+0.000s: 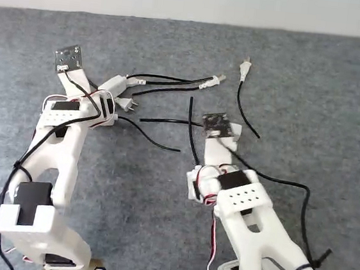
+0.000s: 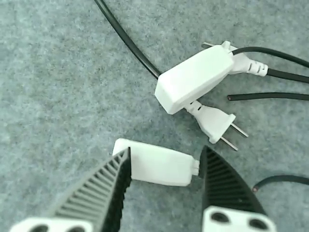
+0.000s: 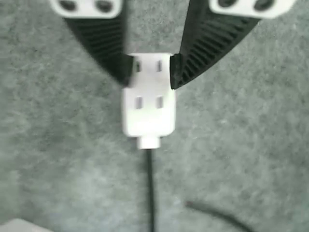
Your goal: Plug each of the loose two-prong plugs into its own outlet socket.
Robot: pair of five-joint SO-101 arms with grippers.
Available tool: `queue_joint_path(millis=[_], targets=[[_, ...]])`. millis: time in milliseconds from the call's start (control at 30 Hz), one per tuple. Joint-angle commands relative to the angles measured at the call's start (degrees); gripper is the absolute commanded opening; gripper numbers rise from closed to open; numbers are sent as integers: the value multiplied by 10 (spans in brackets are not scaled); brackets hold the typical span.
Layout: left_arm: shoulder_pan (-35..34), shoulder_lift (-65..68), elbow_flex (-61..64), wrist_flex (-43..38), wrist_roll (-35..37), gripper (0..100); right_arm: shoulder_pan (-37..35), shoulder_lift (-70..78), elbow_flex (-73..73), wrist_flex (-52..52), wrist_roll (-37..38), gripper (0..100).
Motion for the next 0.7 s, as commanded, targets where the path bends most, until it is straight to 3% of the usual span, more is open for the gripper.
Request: queue_joint_path(millis=[0, 200, 667], targets=[[-3, -2, -22, -11, 4, 221, 61, -21, -51, 21, 7, 26], [-3, -2, -22, -11, 4, 221, 130, -15, -68, 35, 8, 10], [-4, -2, -22, -9, 4, 221, 78, 58, -28, -2, 42, 10]])
